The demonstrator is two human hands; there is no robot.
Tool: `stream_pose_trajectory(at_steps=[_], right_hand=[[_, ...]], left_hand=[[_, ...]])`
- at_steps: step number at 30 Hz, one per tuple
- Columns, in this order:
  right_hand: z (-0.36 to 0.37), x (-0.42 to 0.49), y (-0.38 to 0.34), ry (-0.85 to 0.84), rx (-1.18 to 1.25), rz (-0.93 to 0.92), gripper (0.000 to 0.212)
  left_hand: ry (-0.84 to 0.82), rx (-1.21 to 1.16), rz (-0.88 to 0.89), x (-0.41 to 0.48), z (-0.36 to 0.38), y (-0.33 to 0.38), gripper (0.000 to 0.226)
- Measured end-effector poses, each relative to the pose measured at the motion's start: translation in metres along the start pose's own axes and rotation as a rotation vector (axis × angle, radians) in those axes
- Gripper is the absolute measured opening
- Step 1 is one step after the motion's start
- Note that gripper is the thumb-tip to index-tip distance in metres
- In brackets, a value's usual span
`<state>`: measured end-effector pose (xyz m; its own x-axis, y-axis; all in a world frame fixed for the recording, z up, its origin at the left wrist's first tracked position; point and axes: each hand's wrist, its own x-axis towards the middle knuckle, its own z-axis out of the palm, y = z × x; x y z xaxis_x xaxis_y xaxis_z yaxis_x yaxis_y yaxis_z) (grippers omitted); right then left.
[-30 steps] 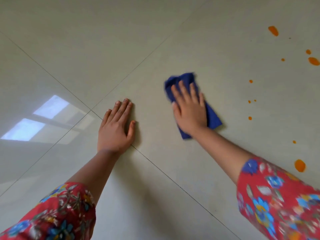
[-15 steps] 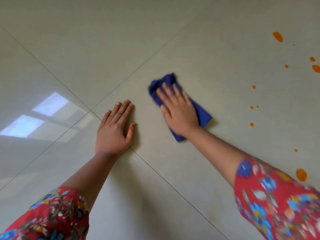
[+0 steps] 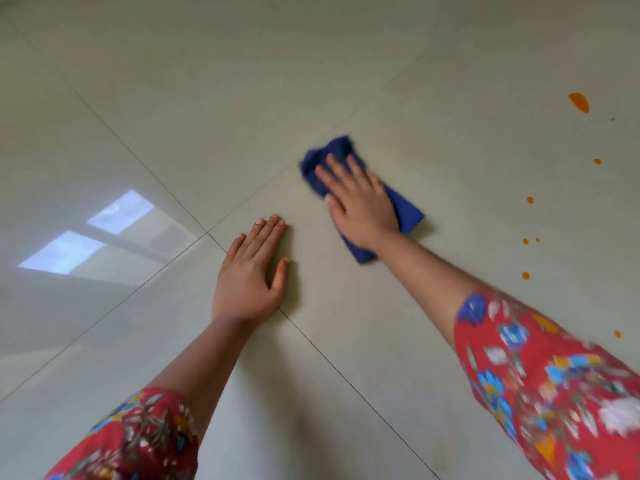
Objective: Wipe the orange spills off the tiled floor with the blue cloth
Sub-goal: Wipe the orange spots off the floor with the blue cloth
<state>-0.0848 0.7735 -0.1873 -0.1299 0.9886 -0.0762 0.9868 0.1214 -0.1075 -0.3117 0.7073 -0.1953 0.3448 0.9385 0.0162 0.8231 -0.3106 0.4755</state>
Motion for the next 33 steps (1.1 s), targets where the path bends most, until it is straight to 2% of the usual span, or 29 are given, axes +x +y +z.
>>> stream_pose_trajectory(at_steps=[2,3,4,8,10,13,16,18,19,20,21,23,25,26,28,30,31,33], right_hand=[[0.003,-0.054,0.003,-0.042,-0.012,-0.23,0.053],[0.004,-0.075,0.018,-0.049,-0.01,-0.276,0.052],[0.003,-0.086,0.035,-0.04,-0.005,-0.246,0.052],[-0.003,-0.067,0.07,0.041,0.015,0.243,0.049],[-0.003,-0.045,0.048,0.055,0.001,0.293,0.051],[0.005,-0.042,-0.01,0.036,0.018,0.103,0.053],[0.02,-0.119,-0.059,-0.002,0.022,-0.229,0.053],[0.025,-0.2,-0.047,-0.082,0.036,-0.394,0.052],[0.025,-0.233,-0.021,-0.093,0.031,-0.412,0.052],[0.024,-0.253,0.011,-0.064,-0.003,-0.382,0.053],[0.019,-0.264,0.04,-0.042,-0.025,-0.275,0.053],[0.006,-0.256,0.073,-0.013,-0.034,0.036,0.052],[0.002,-0.228,0.063,0.045,-0.023,0.272,0.052],[0.004,-0.22,0.049,0.059,-0.01,0.319,0.053],[0.018,-0.231,0.029,0.072,-0.023,0.208,0.054],[0.027,-0.274,0.034,-0.001,-0.043,0.016,0.055],[0.026,-0.293,0.043,-0.039,-0.03,-0.021,0.055],[0.017,-0.301,0.078,-0.026,-0.02,0.101,0.054]], left_hand=[[0.067,-0.061,-0.059,-0.001,-0.001,0.0,0.057],[0.103,-0.082,-0.09,-0.001,-0.002,0.0,0.057],[0.13,-0.098,-0.114,-0.002,-0.002,-0.001,0.057],[0.13,-0.16,-0.095,-0.001,0.0,0.0,0.063],[0.146,-0.187,-0.089,-0.002,-0.001,-0.001,0.065],[0.189,-0.259,-0.105,-0.003,-0.003,-0.001,0.065],[0.25,-0.337,-0.127,-0.009,-0.009,0.004,0.064],[0.272,-0.316,-0.131,-0.02,-0.01,0.008,0.06],[0.248,-0.292,-0.119,-0.027,-0.008,0.013,0.059],[0.199,-0.259,-0.09,-0.034,-0.003,0.019,0.059],[0.129,-0.223,-0.043,-0.043,0.003,0.028,0.059],[-0.021,-0.156,0.054,-0.058,0.017,0.05,0.061],[-0.125,-0.094,0.12,-0.067,0.031,0.074,0.061],[-0.158,-0.064,0.141,-0.07,0.036,0.083,0.061],[-0.195,0.007,0.183,-0.075,0.044,0.094,0.063],[-0.214,0.105,0.222,-0.078,0.05,0.102,0.065],[-0.211,0.161,0.234,-0.079,0.051,0.101,0.066],[-0.202,0.217,0.233,-0.081,0.054,0.1,0.067]])
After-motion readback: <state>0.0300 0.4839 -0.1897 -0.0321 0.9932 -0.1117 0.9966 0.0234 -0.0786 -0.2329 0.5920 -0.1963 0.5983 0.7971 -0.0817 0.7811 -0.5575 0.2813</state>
